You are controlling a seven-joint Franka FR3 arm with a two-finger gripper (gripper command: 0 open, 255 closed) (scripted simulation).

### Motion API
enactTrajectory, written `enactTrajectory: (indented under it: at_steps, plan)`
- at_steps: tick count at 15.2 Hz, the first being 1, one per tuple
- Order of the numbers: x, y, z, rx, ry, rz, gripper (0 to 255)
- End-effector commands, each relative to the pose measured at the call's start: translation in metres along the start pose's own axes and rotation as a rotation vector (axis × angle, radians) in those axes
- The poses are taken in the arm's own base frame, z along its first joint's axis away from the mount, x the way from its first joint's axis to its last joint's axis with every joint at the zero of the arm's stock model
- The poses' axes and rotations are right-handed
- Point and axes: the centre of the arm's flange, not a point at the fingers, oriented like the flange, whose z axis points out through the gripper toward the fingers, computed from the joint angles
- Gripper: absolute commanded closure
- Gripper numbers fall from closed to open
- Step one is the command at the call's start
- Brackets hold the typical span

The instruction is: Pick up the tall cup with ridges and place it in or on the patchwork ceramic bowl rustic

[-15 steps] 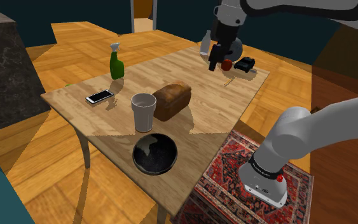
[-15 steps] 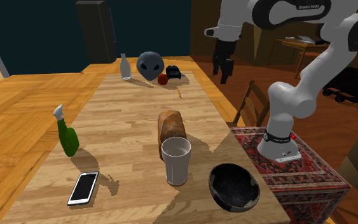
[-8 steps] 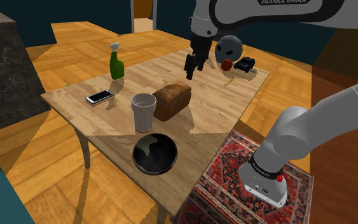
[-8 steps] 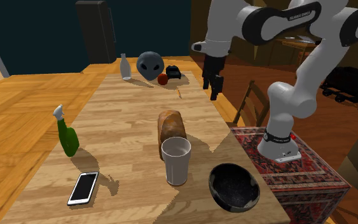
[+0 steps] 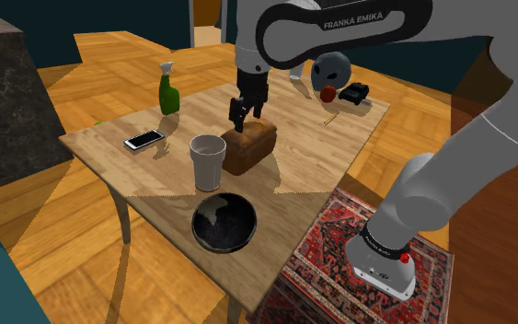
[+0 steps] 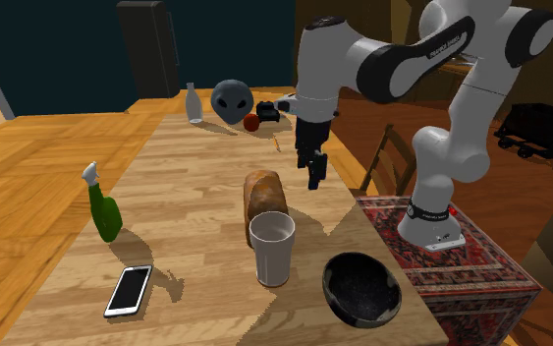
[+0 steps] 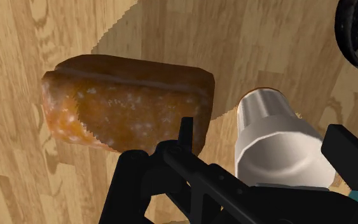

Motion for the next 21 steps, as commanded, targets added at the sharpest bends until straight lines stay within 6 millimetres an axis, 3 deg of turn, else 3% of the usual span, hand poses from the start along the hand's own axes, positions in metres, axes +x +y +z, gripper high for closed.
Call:
enactTrajectory:
  at_steps: [1, 12, 21]
  plan:
    - [0.017, -0.019, 0.011, 0.003, -0.003, -0.003, 0]
    - [0.104, -0.114, 0.071, 0.012, -0.022, -0.02, 0]
    - [0.103, -0.114, 0.111, 0.012, -0.022, -0.02, 0]
